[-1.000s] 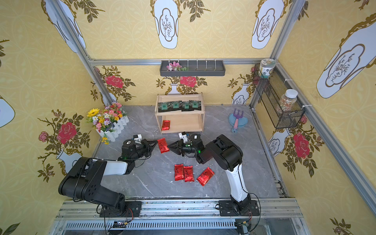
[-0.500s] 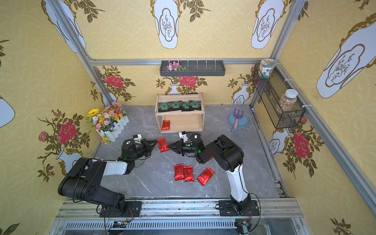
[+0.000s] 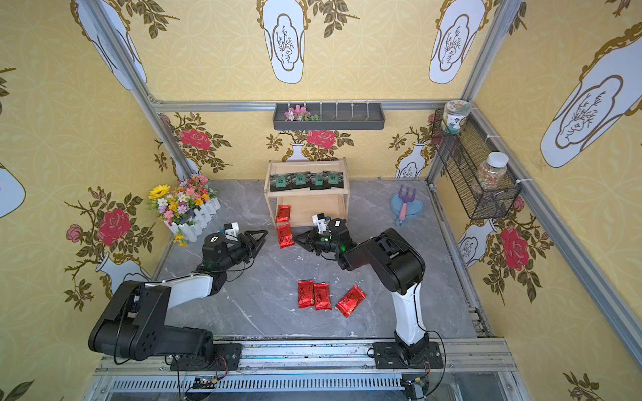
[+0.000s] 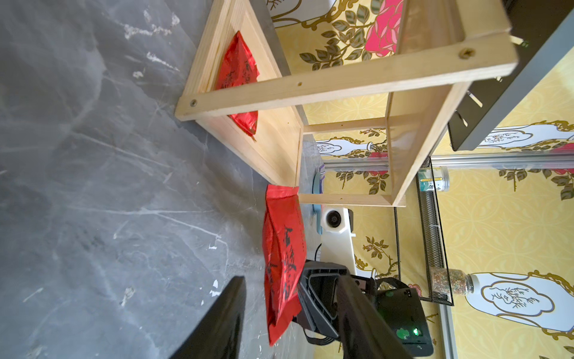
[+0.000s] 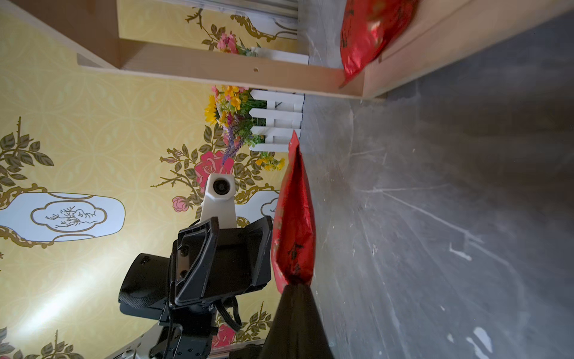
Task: Place the tea bags on the shelf by color
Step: Pick up the tea bag from the center of the board, then place the tea bag on the shelf.
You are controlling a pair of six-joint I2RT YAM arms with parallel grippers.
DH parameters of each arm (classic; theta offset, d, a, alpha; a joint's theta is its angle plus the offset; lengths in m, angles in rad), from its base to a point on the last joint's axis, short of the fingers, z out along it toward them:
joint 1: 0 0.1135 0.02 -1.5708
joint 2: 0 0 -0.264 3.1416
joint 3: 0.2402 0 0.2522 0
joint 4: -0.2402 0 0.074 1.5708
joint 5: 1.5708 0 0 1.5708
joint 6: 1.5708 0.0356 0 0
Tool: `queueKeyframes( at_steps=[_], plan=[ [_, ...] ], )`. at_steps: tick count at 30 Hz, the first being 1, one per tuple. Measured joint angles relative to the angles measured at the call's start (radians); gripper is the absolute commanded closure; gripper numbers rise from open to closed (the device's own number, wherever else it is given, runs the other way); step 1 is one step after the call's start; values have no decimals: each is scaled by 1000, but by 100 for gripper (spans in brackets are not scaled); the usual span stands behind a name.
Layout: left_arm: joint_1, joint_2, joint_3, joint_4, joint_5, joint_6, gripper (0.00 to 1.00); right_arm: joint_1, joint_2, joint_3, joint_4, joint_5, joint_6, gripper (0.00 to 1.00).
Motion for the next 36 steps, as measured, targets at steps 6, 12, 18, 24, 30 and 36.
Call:
queueKeyframes(
  at_steps=[6,12,18,24,30,36],
  plan=[
    [10,-72,52,-134,15,66,44,-34,-32,45,-121,85,-139,99],
    [9,-103,70,-216,27,104,43,-46,-18,118,-227,172,-249,98],
    [10,-118,68,-249,43,121,43,-45,24,188,-307,247,-312,98],
    [10,-119,64,-257,49,123,43,-43,59,243,-372,323,-336,94],
    [12,-117,64,-257,51,124,43,-41,94,309,-422,350,-354,92],
    [13,-111,64,-257,52,126,43,-41,124,353,-442,372,-367,90]
  ],
)
